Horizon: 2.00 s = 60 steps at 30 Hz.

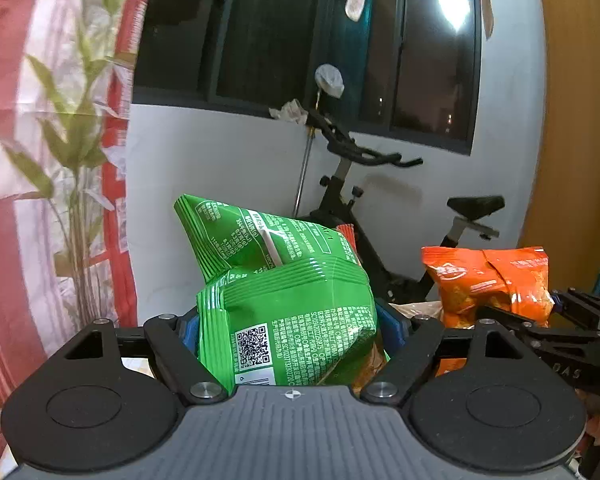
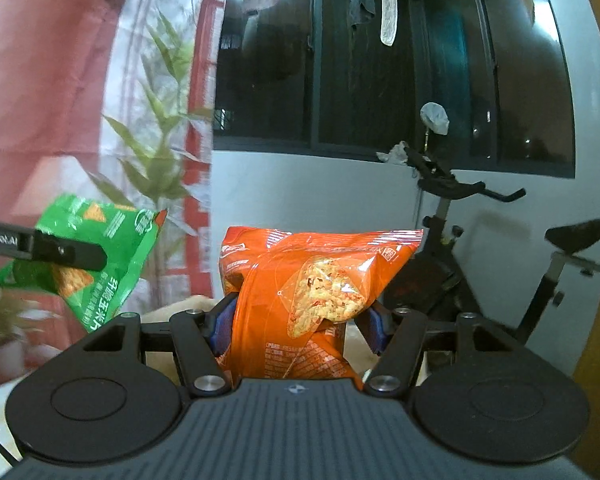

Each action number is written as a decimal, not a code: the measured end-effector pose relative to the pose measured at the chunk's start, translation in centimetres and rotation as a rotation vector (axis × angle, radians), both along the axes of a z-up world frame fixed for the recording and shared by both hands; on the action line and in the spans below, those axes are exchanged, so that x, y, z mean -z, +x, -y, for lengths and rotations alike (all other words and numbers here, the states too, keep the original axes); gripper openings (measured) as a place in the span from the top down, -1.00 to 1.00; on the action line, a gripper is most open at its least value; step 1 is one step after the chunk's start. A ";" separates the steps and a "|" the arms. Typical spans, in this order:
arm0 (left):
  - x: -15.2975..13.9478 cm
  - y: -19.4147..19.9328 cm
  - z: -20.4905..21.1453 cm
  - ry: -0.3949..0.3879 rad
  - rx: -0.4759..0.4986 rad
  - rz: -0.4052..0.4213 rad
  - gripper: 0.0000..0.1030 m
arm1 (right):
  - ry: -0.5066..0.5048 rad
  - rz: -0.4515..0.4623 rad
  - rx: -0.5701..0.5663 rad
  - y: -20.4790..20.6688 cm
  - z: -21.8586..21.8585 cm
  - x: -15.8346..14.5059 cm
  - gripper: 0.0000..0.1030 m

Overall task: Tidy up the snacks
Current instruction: 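Carry the green bag over the box with the left tool while the right tool carries the orange bag, then open both tools to drop the green and orange bags into the box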

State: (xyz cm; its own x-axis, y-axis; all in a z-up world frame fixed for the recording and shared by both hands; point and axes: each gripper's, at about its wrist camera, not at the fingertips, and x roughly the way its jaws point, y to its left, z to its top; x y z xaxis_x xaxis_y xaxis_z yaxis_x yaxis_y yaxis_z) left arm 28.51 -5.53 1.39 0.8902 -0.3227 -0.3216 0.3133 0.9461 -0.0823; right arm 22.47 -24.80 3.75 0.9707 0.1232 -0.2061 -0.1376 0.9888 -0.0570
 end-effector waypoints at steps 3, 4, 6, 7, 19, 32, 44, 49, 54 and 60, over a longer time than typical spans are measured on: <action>0.2 1.7 1.5 0.029 -0.001 -0.006 -0.59 | -0.019 -0.030 0.017 2.1 0.2 0.6 -0.24; 0.3 2.2 1.9 0.034 -0.002 -0.009 -0.59 | -0.021 -0.042 0.019 2.6 0.2 0.8 -0.24; 0.5 3.2 2.5 0.041 -0.001 -0.019 -0.59 | -0.020 -0.073 0.022 3.5 0.3 1.4 -0.24; 0.6 3.8 2.8 0.047 -0.001 -0.024 -0.60 | -0.024 -0.088 0.025 4.0 0.2 1.5 -0.24; 2.0 6.4 4.0 0.099 0.031 -0.076 -0.69 | -0.046 -0.218 0.029 5.7 0.4 4.0 -0.24; 1.9 6.3 3.6 0.097 0.038 -0.085 -0.72 | -0.023 -0.292 0.038 5.8 1.2 4.5 -0.34; 1.5 4.7 2.0 0.102 0.019 -0.086 -0.72 | -0.011 -0.269 0.008 4.0 1.0 3.5 -0.37; 1.4 3.2 0.1 0.101 0.014 -0.096 -0.72 | 0.002 -0.260 0.001 2.7 1.2 3.2 -0.37; 1.4 1.1 -2.6 0.082 0.006 -0.114 -0.72 | 0.037 -0.243 -0.005 0.9 1.3 2.5 -0.37; 2.6 -2.3 -5.5 0.069 0.001 -0.156 -0.72 | 0.091 -0.222 -0.027 -1.8 0.8 2.0 -0.37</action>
